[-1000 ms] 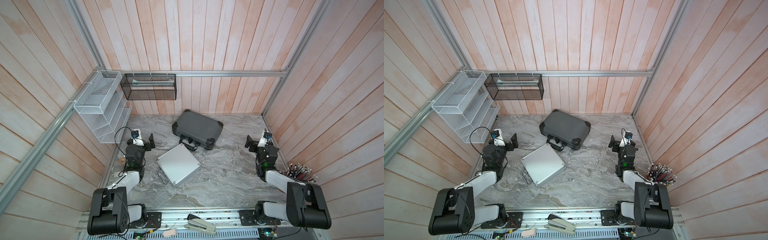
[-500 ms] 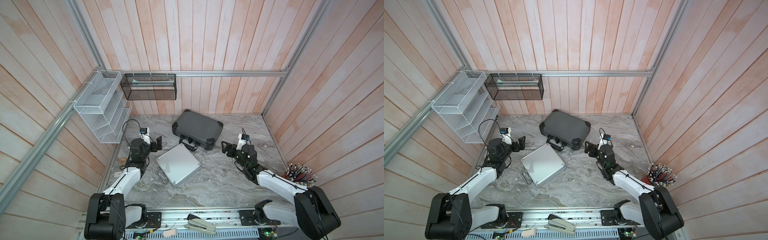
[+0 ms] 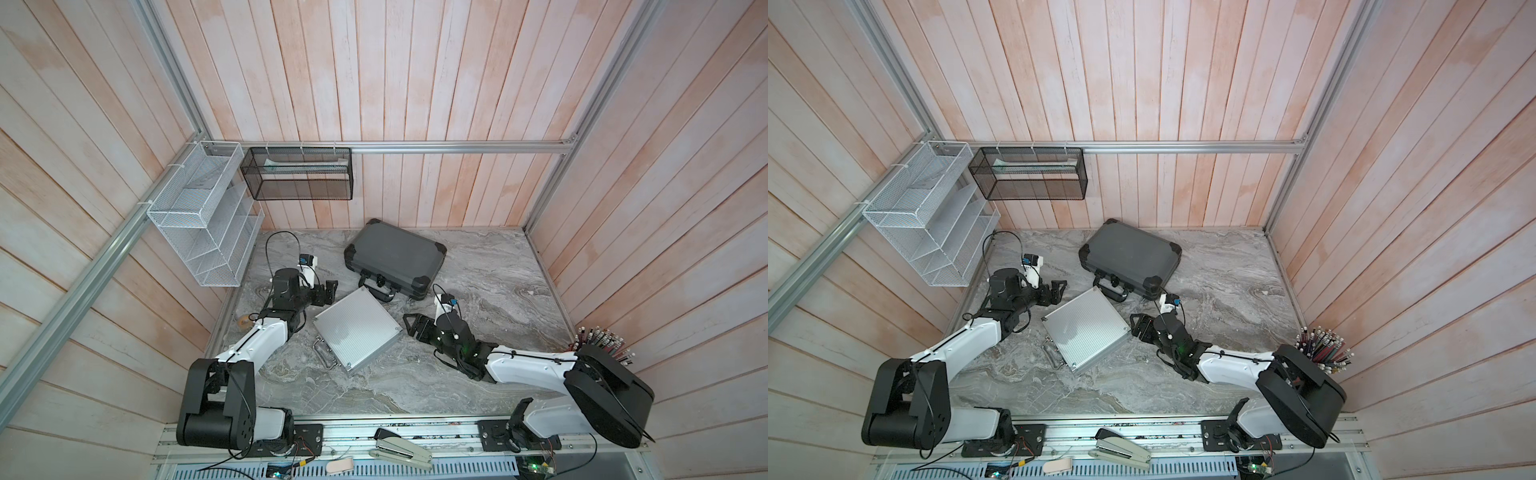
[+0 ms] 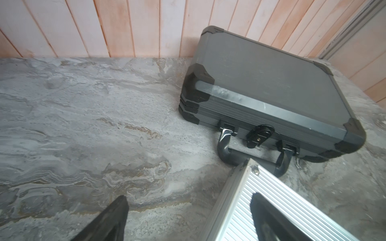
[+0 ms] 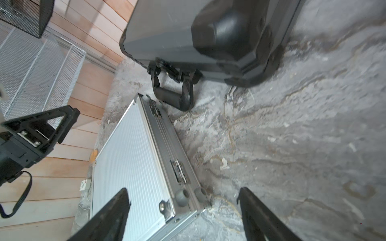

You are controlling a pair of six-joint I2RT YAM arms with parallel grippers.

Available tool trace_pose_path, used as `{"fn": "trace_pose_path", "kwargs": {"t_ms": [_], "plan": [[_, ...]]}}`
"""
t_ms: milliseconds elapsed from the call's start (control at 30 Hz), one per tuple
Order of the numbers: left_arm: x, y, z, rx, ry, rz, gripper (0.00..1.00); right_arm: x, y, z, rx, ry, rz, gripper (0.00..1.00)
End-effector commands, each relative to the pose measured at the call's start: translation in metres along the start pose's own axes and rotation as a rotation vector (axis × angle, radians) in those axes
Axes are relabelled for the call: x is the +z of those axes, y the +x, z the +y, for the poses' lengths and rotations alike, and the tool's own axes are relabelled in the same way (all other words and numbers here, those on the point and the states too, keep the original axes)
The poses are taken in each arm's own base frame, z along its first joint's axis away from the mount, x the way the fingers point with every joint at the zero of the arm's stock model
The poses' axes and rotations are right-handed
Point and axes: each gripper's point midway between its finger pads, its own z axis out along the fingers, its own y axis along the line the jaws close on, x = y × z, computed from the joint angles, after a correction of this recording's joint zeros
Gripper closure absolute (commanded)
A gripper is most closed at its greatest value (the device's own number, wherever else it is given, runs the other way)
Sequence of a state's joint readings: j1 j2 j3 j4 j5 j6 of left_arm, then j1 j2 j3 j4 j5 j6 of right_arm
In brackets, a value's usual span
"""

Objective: Open the poker set cases
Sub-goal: Move the poker set case to the center of the board.

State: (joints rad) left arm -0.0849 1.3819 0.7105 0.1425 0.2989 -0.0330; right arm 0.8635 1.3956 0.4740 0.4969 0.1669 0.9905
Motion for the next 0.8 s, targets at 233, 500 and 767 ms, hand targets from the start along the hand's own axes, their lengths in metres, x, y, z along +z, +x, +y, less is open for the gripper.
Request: {"fn": "trace_pose_path", "kwargs": {"t_ms": [233,500,767], "plan": [[0.009,0.023,-0.01,0.001,0.032,0.117,0.1,0.007,0.044,0.008,0.034,-0.005,0.121,0.22],[0.016,0.034,-0.012,-0.018,0.052,0.184,0.15,0.01,0.059,0.015,0.024,-0.02,0.184,0.26],[0.022,0.042,-0.019,-0.026,0.104,0.23,0.2,0.016,0.068,0.024,0.012,-0.06,0.232,0.31]]}}
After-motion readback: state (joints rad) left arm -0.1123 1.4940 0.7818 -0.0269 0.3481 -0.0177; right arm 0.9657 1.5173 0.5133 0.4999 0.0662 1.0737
